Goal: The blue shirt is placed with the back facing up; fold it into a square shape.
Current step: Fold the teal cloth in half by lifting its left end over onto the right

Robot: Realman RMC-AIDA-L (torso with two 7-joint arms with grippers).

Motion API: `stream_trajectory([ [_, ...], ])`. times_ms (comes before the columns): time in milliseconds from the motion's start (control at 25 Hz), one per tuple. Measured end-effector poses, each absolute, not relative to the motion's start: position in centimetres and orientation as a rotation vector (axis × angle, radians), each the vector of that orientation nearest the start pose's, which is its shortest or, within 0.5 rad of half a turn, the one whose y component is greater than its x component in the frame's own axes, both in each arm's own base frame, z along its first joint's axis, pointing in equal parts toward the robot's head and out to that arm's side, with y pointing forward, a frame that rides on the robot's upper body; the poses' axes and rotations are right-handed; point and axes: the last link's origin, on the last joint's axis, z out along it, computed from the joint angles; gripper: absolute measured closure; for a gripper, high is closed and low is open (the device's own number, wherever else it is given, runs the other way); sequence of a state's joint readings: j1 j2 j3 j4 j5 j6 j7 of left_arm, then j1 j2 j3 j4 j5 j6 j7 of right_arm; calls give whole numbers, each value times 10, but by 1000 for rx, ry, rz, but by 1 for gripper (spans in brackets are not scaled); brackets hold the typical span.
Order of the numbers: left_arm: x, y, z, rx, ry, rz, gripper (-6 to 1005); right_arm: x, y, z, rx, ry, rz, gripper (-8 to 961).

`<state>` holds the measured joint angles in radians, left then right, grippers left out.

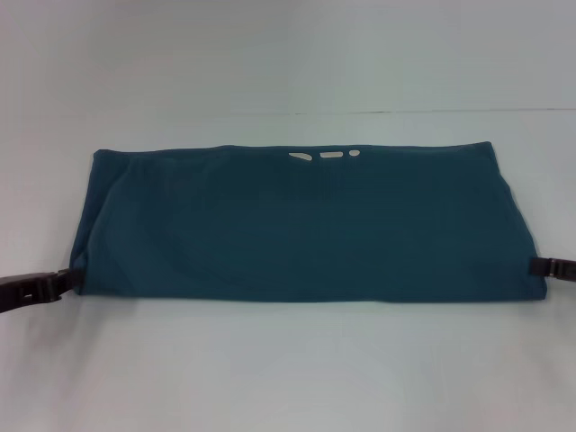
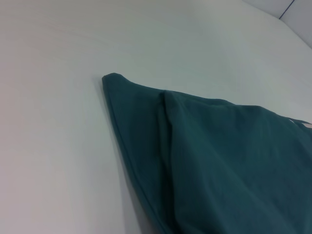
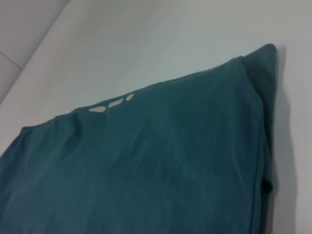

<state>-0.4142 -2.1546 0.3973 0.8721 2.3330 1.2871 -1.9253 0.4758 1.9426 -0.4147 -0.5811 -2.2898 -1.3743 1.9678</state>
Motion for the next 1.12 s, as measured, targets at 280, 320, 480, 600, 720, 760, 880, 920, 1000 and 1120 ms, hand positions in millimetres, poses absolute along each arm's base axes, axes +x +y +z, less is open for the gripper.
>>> stream_trajectory([
  [280, -358, 314, 39, -2052, -1419, -437, 998, 366, 325, 49, -2112, 1591, 493, 130],
  [320, -358, 314, 39, -2052, -1419, -437, 998, 366, 325, 47, -2110, 1593, 493, 131],
  [480, -357, 314, 38, -2054, -1417, -437, 998, 365, 325, 42, -2113, 1595, 486, 132],
  [600, -357, 315, 38, -2055, -1416, -438, 998, 363, 326, 40, -2119, 1593, 486, 152],
  [720, -357, 315, 39, -2057, -1413, -437, 999, 361, 328, 38, -2126, 1589, 481, 210],
  [760, -357, 315, 39, -2057, -1413, -436, 999, 361, 328, 38, -2128, 1588, 478, 230],
  [880, -357, 315, 39, -2057, -1412, -436, 999, 361, 328, 38, -2128, 1586, 474, 293],
  [920, -357, 315, 39, -2057, -1412, -436, 999, 362, 328, 38, -2128, 1585, 473, 315],
  [1000, -357, 315, 39, -2057, -1413, -436, 999, 362, 328, 39, -2127, 1584, 471, 359],
  [1120, -357, 315, 39, -2057, -1413, -435, 999, 362, 328, 40, -2124, 1583, 469, 425],
])
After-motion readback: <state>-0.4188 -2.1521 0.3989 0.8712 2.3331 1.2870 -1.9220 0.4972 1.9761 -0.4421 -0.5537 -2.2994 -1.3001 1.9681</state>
